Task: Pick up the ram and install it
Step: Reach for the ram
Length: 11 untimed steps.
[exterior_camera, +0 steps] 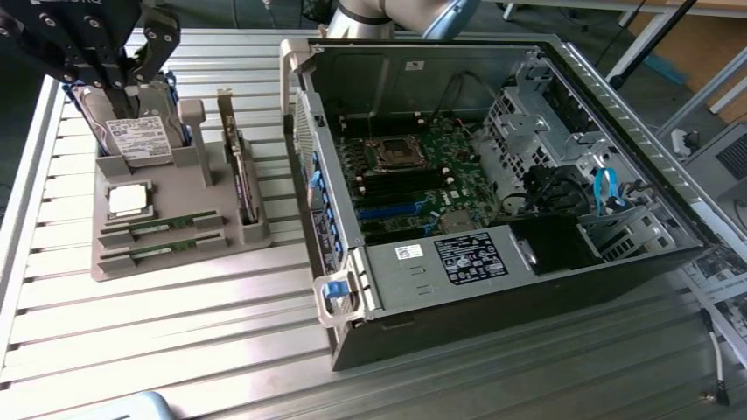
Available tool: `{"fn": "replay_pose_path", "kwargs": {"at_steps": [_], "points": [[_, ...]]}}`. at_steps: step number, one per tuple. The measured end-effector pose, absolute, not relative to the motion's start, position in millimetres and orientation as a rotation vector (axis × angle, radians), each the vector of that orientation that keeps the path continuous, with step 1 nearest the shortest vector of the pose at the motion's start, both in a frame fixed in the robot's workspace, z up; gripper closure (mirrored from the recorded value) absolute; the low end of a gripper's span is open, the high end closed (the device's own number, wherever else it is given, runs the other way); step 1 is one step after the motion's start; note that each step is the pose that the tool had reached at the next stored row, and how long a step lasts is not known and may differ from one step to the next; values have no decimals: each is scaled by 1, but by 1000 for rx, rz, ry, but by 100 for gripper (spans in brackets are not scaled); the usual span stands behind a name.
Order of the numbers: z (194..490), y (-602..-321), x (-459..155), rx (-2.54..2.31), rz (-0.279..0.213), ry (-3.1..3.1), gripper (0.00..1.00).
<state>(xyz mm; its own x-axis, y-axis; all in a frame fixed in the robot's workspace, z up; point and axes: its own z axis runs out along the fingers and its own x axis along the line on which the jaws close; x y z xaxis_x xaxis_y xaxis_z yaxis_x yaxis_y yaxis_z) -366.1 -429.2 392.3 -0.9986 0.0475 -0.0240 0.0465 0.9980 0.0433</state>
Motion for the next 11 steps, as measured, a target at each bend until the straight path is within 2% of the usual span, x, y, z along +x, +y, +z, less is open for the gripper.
{"fn": "replay_pose_path", "kwargs": {"at_steps": [11], "points": [[392, -441, -366, 74, 67, 3115, 89]]}}
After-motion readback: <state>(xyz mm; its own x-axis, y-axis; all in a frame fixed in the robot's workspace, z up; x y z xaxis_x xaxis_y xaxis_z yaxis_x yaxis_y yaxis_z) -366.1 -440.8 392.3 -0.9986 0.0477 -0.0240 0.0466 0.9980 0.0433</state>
